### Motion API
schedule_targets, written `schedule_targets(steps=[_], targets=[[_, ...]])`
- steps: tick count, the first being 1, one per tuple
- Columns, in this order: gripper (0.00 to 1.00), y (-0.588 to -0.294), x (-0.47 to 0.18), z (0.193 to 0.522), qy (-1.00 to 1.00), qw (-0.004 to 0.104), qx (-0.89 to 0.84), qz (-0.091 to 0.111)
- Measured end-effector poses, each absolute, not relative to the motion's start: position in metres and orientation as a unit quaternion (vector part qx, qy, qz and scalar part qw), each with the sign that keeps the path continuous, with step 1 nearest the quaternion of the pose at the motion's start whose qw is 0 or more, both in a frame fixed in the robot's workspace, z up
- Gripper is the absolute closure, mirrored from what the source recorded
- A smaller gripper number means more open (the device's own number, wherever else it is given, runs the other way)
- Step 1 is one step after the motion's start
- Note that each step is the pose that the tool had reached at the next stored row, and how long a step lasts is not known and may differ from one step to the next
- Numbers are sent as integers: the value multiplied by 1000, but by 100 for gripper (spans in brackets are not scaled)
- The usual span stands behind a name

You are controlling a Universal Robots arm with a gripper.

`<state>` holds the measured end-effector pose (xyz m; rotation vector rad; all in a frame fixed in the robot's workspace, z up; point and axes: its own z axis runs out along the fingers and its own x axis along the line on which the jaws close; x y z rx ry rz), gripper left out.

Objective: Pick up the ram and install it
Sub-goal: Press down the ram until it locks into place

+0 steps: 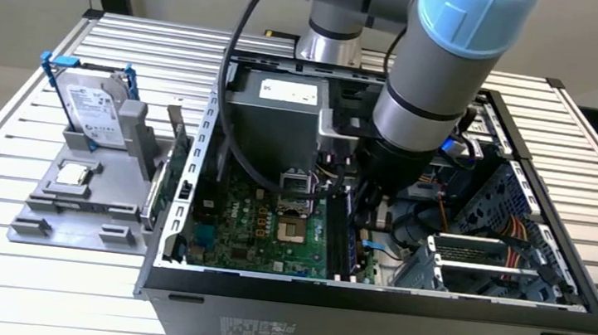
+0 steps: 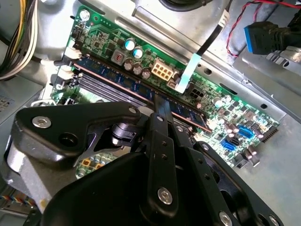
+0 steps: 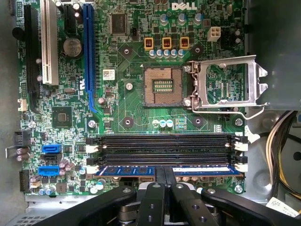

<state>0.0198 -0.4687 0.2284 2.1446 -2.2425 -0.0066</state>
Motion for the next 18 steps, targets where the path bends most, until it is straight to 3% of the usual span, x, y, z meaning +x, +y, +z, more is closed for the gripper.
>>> schedule_targets(steps=[18], targets=[[100, -469, 20, 218, -723, 20, 691, -2]])
